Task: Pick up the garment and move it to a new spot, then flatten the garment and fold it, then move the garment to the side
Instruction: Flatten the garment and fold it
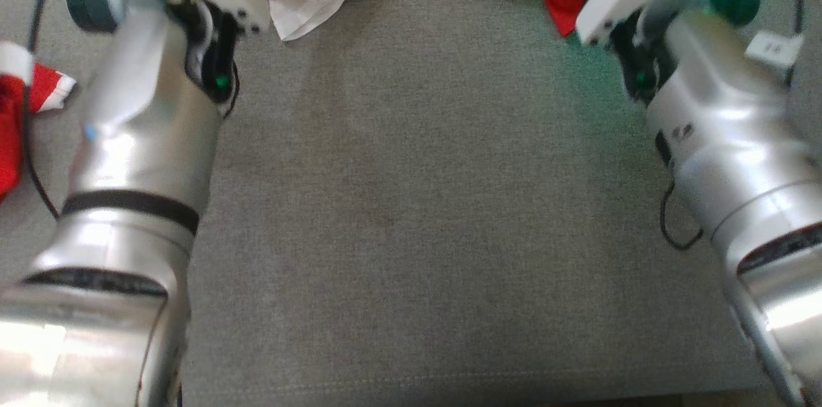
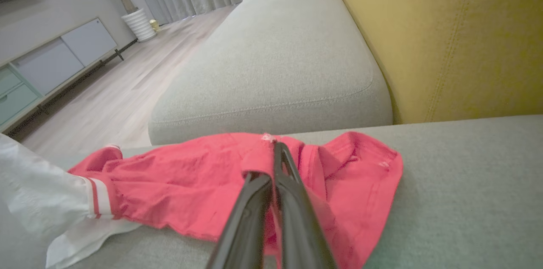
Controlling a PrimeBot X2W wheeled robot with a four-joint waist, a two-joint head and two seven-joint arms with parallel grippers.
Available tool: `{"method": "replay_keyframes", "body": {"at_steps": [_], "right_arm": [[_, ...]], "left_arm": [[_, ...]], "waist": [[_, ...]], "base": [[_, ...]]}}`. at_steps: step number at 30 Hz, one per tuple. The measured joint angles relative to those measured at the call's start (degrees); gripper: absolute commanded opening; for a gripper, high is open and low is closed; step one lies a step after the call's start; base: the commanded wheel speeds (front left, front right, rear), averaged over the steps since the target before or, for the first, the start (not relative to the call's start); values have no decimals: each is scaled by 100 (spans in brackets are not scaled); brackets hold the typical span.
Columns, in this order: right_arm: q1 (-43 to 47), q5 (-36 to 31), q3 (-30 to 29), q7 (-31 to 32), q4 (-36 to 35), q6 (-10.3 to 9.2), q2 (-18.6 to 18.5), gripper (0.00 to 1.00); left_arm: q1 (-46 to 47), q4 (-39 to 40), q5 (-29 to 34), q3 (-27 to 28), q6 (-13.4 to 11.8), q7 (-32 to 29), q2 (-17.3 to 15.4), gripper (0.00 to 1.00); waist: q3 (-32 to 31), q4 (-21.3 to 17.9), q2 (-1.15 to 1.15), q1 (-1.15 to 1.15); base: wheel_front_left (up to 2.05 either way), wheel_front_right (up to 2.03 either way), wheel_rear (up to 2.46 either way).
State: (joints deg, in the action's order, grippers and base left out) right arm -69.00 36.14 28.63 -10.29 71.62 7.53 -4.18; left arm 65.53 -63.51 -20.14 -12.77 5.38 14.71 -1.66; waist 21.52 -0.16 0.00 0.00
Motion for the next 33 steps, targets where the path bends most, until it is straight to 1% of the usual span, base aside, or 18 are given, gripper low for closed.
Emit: {"method": "replay_keyframes", "body": {"at_steps": [5,10,14,17,22,26,33], "right_arm": [[608,-26,141,-305,-10,0,2,0],[1639,-35,12,-391,-237,0,2,0],[2530,-104,-414,-392,-1005,0,-53,0],[3244,-381,-644,-392,-1613,0,-120,0],[4586,-869,-1194,-392,-2431,0,-215,0],[5544,-1151,-1586,-380,-3045,0,-187,0],[6878,-1692,-2275,399,-4558,0,27,0]], "left_arm": [[-806,526,126,40,-3,0,1,0],[-2162,1374,245,153,-36,-1,2,0],[-3295,2142,342,252,-42,-1,-1,0],[-4042,2725,344,327,-41,-1,-19,0],[-5335,3644,352,437,-94,-1,-58,0],[-6210,4339,401,402,-243,-104,-99,0],[-7357,5644,400,371,-534,-769,-186,0]], "waist": [[-158,69,0,0],[-496,105,0,0],[-803,122,0,0],[-1035,114,0,0],[-1425,96,0,0],[-1675,118,0,-1],[-1966,142,0,-1]], "base": [[0,0,0],[0,0,0],[0,0,0],[0,0,0],[0,0,0],[0,0,0],[0,0,0]]}}
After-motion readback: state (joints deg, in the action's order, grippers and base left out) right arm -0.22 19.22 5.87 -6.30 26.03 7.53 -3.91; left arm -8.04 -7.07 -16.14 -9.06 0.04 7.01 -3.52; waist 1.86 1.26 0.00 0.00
